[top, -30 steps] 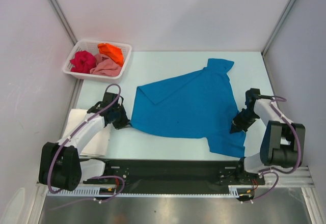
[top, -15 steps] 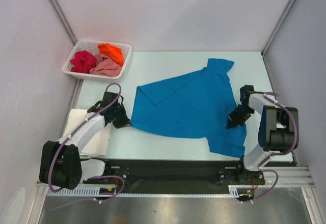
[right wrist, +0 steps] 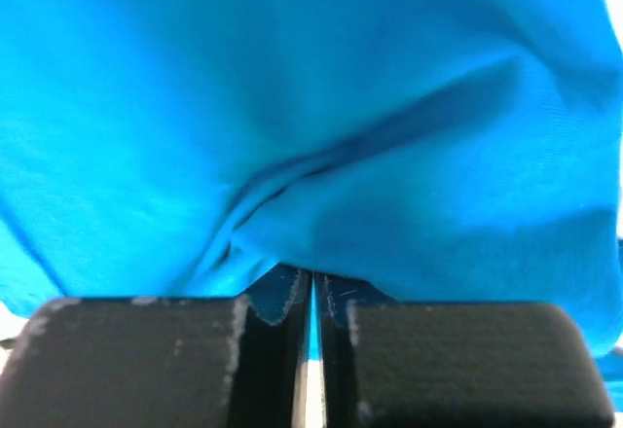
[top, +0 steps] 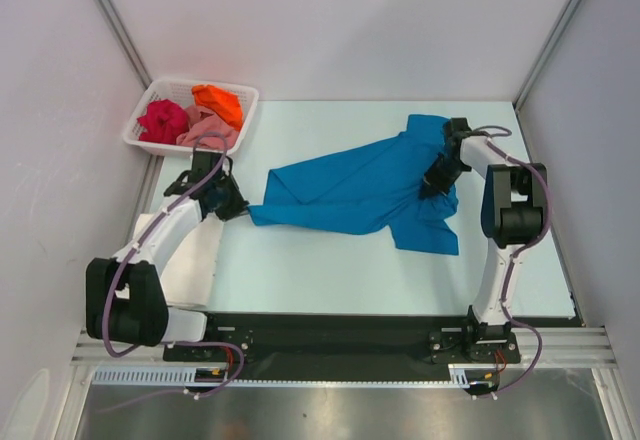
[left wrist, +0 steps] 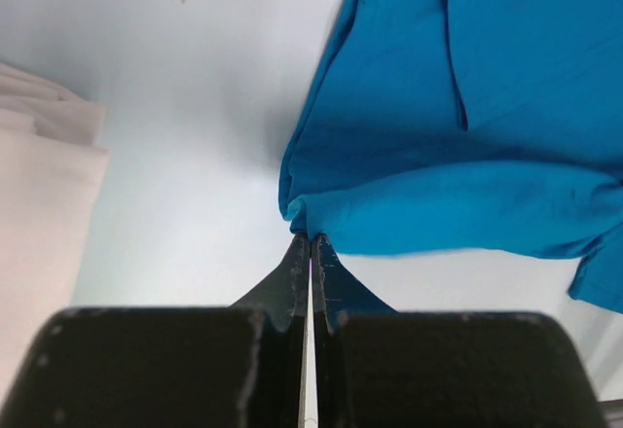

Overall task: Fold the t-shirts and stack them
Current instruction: Flatten the tshirt out

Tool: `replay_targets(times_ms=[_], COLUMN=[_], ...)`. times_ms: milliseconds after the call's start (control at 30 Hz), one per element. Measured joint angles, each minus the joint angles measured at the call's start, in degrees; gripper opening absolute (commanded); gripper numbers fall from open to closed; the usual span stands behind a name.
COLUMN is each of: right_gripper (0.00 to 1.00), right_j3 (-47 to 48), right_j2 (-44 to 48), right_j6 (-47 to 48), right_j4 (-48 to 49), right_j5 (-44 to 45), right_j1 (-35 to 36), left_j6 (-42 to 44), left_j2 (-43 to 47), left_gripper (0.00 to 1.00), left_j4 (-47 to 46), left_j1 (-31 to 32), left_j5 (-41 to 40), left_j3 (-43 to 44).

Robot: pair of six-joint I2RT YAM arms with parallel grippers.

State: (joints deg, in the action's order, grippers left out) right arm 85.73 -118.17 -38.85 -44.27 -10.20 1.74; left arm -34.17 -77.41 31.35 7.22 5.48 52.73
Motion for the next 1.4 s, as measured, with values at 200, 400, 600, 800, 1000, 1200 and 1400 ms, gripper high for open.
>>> replay_targets(times_ms=[200, 400, 600, 800, 1000, 1200, 1400], right_gripper=[0.39, 0.57, 0.54, 0.39, 0.4, 0.4, 0.39], right_j3=[-0.13, -14.84, -25.62, -29.49, -30.42, -30.67, -31.21], right_j2=[5.16, 24.72, 30.75, 28.15, 25.88, 23.28, 22.99], right_j6=[3.89, 8.59, 11.58, 12.85, 13.57, 13.66, 13.42], right_j4=[-2.62, -7.32, -8.79, -7.02, -4.0, -1.42, -0.44], right_j5=[1.16, 3.58, 4.31, 4.72, 5.2, 5.18, 5.14], right_j1=[-0.94, -8.98, -14.16, -13.6, -13.18, -11.43, -10.45], left_j6=[0.79, 1.38, 1.86, 2.36, 2.73, 2.73, 2.73], left_j2=[-1.14, -2.29, -2.91, -3.08, -3.23, -3.26, -3.3], left_gripper=[0.0, 0.0, 0.01, 0.0, 0.0, 0.0, 0.0], left_j4=[-0.42, -0.9, -1.05, -1.07, -1.03, -1.03, -1.01], left_j1=[-0.22, -0.24, -0.24, -0.24, -0.24, -0.24, -0.24], left_j5=[-0.28, 0.83, 1.57, 2.69, 3.34, 3.82, 3.85], left_j3=[0.31, 0.09, 0.09, 0.09, 0.09, 0.09, 0.09])
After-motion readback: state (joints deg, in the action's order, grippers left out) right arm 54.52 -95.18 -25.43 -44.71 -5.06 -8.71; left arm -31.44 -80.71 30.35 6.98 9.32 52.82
